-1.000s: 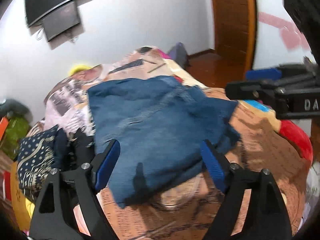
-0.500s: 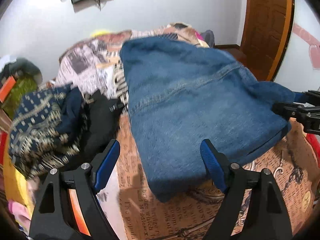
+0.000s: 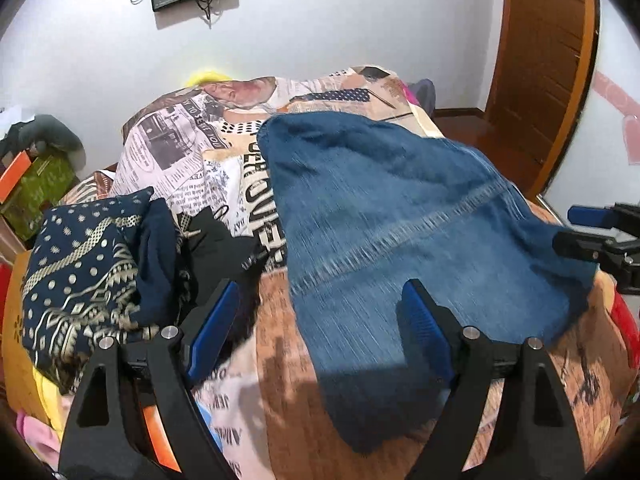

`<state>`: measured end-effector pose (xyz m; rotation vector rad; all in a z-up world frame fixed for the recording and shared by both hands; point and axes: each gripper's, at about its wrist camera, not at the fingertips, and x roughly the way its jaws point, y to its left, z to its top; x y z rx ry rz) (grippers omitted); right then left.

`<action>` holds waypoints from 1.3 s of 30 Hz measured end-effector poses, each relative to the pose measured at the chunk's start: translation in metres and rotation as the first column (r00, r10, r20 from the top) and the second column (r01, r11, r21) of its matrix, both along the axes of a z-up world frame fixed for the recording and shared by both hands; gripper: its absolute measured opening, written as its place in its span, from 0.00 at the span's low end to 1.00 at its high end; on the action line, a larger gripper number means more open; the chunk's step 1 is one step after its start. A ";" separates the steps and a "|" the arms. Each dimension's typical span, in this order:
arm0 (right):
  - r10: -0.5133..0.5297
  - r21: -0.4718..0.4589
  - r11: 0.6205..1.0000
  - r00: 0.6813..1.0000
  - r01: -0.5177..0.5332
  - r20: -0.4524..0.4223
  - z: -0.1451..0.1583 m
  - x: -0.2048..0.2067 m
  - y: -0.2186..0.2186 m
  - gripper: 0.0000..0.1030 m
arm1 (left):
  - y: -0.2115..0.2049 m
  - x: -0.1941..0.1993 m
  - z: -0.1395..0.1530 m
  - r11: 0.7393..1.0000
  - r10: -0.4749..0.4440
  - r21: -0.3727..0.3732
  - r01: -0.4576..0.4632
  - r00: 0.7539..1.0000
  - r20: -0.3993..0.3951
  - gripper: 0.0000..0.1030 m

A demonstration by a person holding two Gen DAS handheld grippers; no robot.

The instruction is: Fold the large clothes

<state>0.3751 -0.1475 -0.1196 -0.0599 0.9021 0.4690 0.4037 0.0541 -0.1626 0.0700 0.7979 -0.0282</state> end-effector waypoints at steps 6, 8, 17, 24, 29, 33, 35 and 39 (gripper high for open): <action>-0.042 0.064 0.997 0.991 0.050 -0.130 -0.030 0.030 -0.005 0.67 | 0.021 0.034 -0.025 0.986 0.001 -0.164 -0.021 0.992 -0.123 0.80; -0.063 0.079 0.994 0.985 0.077 -0.163 -0.039 0.036 -0.012 0.67 | 0.029 0.043 -0.035 0.969 -0.016 -0.246 -0.023 0.987 -0.158 0.80; -0.030 0.242 0.965 0.957 0.103 -0.288 -0.053 0.057 -0.030 0.74 | 0.043 0.076 -0.069 0.854 -0.101 -0.516 -0.063 0.953 -0.284 0.80; -0.012 0.277 0.955 0.946 0.108 -0.325 -0.052 0.083 -0.025 0.81 | 0.045 0.091 -0.091 0.753 -0.157 -0.648 -0.113 0.926 -0.344 0.82; 0.000 0.316 0.940 0.928 0.127 -0.373 -0.054 0.096 -0.029 0.79 | 0.041 0.089 -0.089 0.750 -0.151 -0.649 -0.125 0.923 -0.353 0.81; 0.000 0.266 0.959 0.934 0.102 -0.357 -0.051 0.090 -0.025 0.48 | 0.040 0.087 -0.078 0.764 -0.144 -0.634 -0.118 0.927 -0.346 0.66; 0.022 0.265 0.961 0.927 0.084 -0.375 -0.050 0.086 -0.023 0.33 | 0.034 0.080 -0.066 0.787 -0.148 -0.611 -0.086 0.935 -0.322 0.57; 0.019 0.276 0.957 0.924 0.094 -0.381 -0.036 0.079 -0.023 0.20 | 0.026 0.064 -0.039 0.810 -0.160 -0.585 -0.040 0.944 -0.287 0.39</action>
